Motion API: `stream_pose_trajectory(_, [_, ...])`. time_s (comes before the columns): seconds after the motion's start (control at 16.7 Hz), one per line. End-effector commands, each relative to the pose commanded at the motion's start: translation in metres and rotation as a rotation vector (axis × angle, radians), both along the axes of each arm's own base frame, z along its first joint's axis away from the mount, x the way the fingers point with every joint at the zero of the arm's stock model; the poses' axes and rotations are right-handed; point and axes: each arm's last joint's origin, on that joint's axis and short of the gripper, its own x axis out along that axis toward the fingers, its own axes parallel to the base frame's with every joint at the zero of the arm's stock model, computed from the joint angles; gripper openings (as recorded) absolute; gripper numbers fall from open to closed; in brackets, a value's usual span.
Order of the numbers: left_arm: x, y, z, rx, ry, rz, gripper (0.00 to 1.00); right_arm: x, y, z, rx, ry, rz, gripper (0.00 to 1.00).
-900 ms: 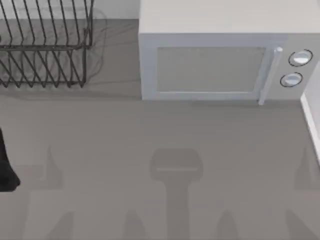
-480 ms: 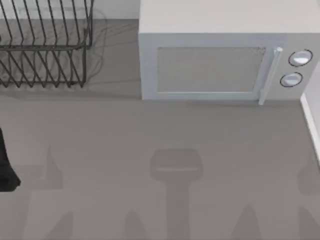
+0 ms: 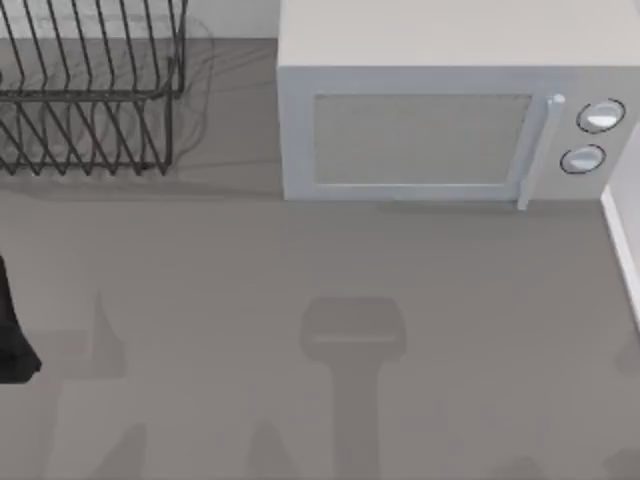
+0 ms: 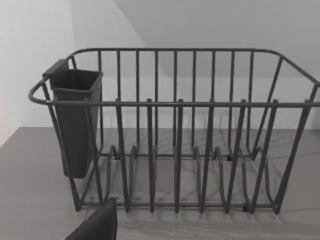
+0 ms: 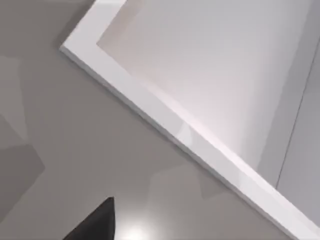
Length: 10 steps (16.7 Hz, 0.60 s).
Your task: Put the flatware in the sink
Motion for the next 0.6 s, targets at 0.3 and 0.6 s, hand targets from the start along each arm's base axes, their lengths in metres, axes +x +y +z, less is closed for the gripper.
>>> stream_pose_trajectory(0.3, [0.0,0.0,0.0,0.0,0.0,0.0,1.0,0.014,-0.012,-0.006,-0.22,0.548,0.37,1.0])
stream_pose_trajectory(0.6, [0.0,0.0,0.0,0.0,0.0,0.0,1.0,0.033,-0.028,-0.005,-0.238,0.886,0.837,1.0])
